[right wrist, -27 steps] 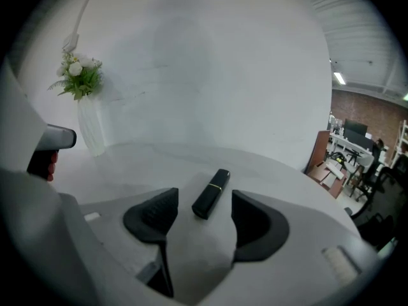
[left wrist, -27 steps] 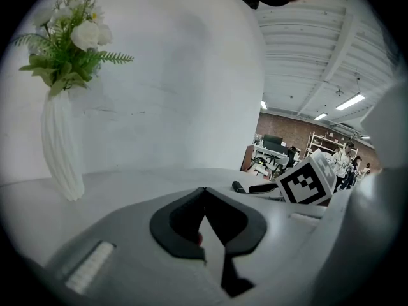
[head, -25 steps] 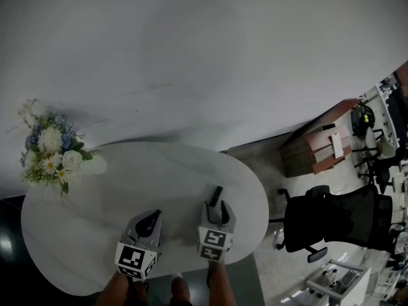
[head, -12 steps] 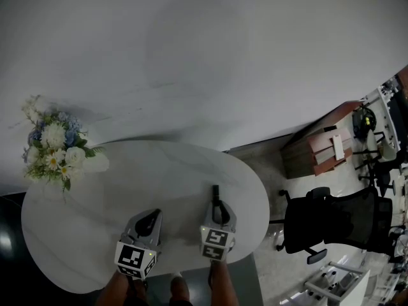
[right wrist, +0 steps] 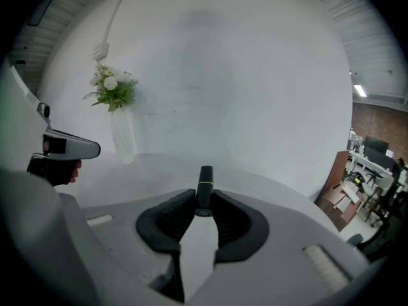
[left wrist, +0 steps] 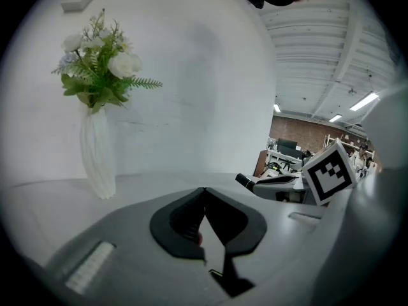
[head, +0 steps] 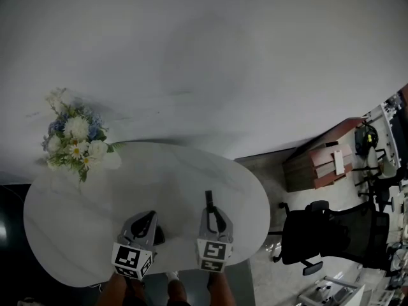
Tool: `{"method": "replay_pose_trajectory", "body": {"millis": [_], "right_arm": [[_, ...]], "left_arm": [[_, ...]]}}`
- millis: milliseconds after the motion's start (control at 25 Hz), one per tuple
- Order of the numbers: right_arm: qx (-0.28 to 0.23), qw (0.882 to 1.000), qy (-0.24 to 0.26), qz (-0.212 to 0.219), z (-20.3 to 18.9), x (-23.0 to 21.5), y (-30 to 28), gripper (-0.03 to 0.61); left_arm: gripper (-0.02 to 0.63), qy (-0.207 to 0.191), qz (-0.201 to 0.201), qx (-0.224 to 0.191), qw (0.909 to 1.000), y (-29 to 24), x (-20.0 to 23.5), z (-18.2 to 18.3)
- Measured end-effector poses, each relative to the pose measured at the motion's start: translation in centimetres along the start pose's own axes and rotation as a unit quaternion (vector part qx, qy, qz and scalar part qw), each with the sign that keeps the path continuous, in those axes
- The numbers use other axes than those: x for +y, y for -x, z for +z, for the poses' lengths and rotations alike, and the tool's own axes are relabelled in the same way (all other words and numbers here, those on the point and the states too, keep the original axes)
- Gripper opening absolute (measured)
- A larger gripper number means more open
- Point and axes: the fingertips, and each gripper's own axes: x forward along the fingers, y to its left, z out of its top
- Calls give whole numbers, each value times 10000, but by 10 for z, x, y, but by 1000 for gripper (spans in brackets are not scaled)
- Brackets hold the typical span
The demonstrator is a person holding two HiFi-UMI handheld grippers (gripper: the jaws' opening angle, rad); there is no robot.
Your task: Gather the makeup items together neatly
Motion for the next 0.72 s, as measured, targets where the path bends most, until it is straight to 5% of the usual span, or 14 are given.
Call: {"method": "replay_pose_trajectory", "body": {"millis": [720], "right_arm": [[87, 9940, 565, 935, -29, 93, 43, 92]], "left_arm": [[11, 298, 640, -13, 9975, 65, 29, -33]]}}
